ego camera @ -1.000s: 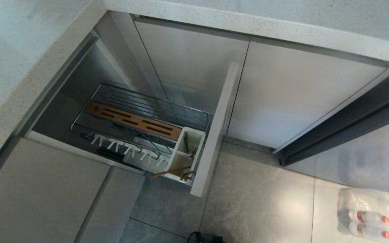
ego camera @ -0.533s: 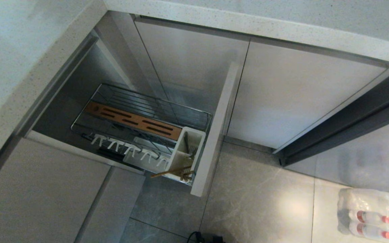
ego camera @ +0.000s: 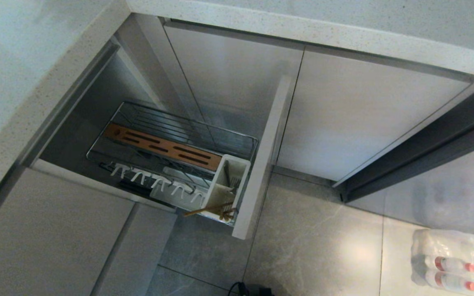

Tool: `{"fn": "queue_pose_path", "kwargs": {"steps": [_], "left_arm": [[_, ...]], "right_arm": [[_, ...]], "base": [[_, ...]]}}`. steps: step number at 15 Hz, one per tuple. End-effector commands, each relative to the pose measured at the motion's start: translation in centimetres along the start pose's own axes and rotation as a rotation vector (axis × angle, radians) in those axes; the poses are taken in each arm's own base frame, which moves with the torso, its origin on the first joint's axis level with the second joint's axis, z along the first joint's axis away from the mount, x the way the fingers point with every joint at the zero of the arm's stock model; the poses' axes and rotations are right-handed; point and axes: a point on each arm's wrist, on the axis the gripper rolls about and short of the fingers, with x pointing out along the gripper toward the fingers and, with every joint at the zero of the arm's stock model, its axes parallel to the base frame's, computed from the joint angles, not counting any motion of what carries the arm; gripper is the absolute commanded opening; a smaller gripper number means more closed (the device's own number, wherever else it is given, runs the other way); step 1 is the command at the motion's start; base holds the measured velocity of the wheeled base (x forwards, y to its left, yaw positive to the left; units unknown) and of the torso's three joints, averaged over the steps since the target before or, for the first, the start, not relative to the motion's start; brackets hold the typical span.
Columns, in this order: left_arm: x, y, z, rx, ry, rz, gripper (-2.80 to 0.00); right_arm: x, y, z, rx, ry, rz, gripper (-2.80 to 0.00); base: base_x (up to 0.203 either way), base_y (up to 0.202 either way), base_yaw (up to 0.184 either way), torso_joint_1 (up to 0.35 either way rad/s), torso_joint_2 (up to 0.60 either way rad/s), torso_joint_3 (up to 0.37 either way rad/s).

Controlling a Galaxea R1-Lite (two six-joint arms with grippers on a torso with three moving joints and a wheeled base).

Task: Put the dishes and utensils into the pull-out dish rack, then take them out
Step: Take the chopsticks out of the cupboard

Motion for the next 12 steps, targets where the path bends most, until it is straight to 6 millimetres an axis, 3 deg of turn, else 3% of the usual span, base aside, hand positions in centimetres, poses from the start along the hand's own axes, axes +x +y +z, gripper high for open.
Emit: {"fn": "queue_pose_path", "kwargs": {"steps": [1, 4, 12], "left_arm": [[-1.1, -0.2, -0.4, -0.006, 0.079, -0.061, -2.80], [-1.1, -0.4, -2.0, 0.013, 0.297, -0.162, -2.80], [3.1, -0.5, -7.0, 0.064, 0.836, -0.187, -2.80]], "right_arm": [[0.0, 0.0, 0.0, 0.000, 0.001, 0.000, -2.80], [0.0, 0.0, 0.0, 0.000, 0.001, 0.000, -2.80], [0.0, 0.0, 0.0, 0.000, 0.001, 0.000, -2.80]], "base": [[0.000, 0.000, 0.000, 0.000, 0.00, 0.000], [0.000, 0.000, 0.000, 0.000, 0.00, 0.000], [0.000, 0.000, 0.000, 0.000, 0.00, 0.000]]}}
